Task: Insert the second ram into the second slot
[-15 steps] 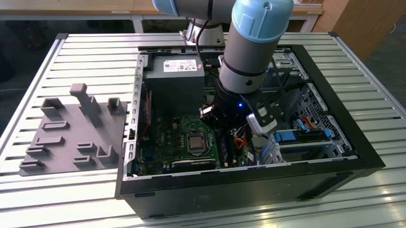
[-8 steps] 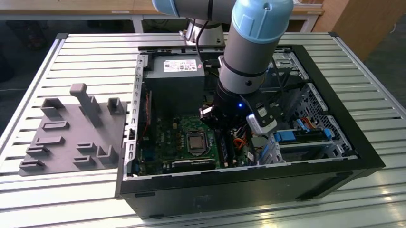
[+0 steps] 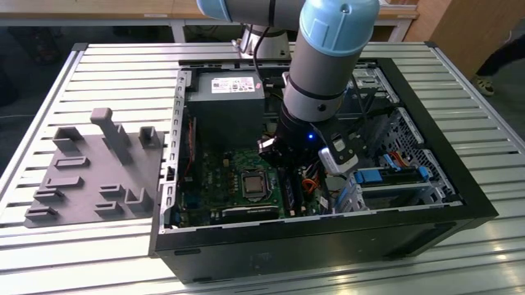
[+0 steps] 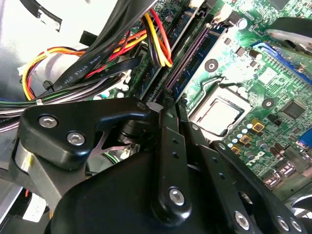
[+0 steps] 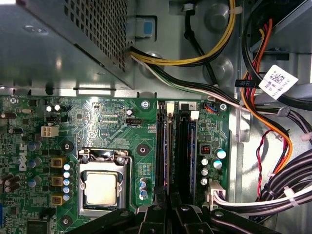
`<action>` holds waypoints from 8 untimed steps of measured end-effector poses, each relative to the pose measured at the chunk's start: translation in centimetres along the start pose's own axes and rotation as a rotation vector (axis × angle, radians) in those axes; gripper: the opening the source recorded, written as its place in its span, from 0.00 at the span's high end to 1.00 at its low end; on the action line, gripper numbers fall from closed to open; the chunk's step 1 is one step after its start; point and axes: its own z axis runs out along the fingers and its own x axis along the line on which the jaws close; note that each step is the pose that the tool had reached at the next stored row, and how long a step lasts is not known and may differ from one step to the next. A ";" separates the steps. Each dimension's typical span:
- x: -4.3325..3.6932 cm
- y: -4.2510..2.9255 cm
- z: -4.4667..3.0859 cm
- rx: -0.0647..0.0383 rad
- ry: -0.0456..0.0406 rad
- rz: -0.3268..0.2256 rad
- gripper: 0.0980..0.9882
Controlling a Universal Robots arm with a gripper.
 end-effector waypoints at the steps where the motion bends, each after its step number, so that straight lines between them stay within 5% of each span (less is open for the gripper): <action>1: 0.00 0.00 0.00 0.000 0.0000 0.000 0.96; 8: 0.00 -0.01 0.00 -0.001 0.0000 0.000 0.96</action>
